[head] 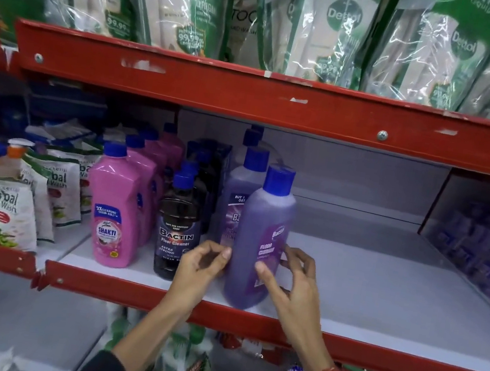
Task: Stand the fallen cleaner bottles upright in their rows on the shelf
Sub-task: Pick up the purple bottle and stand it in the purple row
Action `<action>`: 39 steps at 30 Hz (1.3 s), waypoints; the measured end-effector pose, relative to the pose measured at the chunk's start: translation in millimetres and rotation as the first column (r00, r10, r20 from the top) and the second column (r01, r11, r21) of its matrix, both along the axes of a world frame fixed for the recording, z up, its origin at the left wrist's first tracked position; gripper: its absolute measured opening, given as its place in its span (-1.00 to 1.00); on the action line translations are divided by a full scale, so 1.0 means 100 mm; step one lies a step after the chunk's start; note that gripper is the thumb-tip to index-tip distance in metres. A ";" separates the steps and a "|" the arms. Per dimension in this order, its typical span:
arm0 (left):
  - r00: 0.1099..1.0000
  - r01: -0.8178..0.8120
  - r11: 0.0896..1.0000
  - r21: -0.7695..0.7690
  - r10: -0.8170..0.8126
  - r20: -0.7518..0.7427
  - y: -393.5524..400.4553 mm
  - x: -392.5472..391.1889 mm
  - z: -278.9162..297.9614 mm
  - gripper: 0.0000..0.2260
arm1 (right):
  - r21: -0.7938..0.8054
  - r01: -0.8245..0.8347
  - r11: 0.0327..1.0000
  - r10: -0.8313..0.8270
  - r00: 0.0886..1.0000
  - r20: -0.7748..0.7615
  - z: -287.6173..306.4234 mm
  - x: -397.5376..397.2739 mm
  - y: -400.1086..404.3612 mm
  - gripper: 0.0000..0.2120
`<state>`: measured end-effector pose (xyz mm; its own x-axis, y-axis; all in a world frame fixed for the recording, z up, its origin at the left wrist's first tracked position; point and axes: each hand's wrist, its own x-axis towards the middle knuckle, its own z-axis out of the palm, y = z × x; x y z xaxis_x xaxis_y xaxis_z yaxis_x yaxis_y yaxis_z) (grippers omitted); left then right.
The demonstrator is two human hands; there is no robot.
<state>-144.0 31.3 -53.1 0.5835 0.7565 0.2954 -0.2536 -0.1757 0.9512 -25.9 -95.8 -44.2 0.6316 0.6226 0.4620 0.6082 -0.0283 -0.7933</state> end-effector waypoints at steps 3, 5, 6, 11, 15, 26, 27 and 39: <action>0.990 0.094 0.994 0.054 -0.088 -0.107 0.02 0.00 0.03 -0.73 | -0.212 -0.074 0.974 0.091 0.994 0.067 0.05 0.01 -0.01 -0.17; 0.974 0.138 0.987 0.079 -0.121 -0.192 0.04 0.04 0.02 -0.56 | -0.206 -0.166 0.964 0.170 0.985 0.002 0.04 0.05 -0.02 -0.30; 0.967 0.147 0.986 0.075 -0.128 -0.219 0.04 0.05 0.02 -0.49 | -0.181 -0.237 0.955 0.226 0.971 -0.076 0.03 0.09 -0.03 -0.40; 0.957 0.214 0.975 0.054 -0.199 -0.212 0.02 0.08 0.03 -0.37 | -0.177 -0.446 0.877 0.397 0.882 -0.254 0.04 0.17 -0.02 -0.35; 0.965 0.113 0.982 0.150 -0.073 -0.251 0.01 0.05 -0.03 -0.24 | -0.151 -0.374 0.915 0.341 0.917 -0.207 0.00 0.23 0.00 -0.41; 0.891 -0.158 0.872 0.464 0.328 -0.313 -0.18 0.11 -0.05 -0.33 | -0.029 -0.166 0.986 0.160 0.977 -0.138 -0.12 0.22 0.06 -0.43; 0.892 -0.156 0.872 0.464 0.326 -0.314 -0.18 0.11 -0.06 -0.33 | -0.034 -0.160 0.987 0.154 0.979 -0.133 -0.13 0.22 0.06 -0.42; 0.928 -0.338 0.770 0.541 0.367 0.058 -0.08 -0.51 -0.05 -0.76 | 0.254 0.160 0.954 -0.223 0.944 0.242 -0.18 -0.78 0.08 -0.51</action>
<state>-195.2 23.0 -58.3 0.3311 0.6424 0.6912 -0.0294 -0.7251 0.6880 -104.1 -87.6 -61.9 0.5634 0.3603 0.7434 0.7977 -0.0030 -0.6031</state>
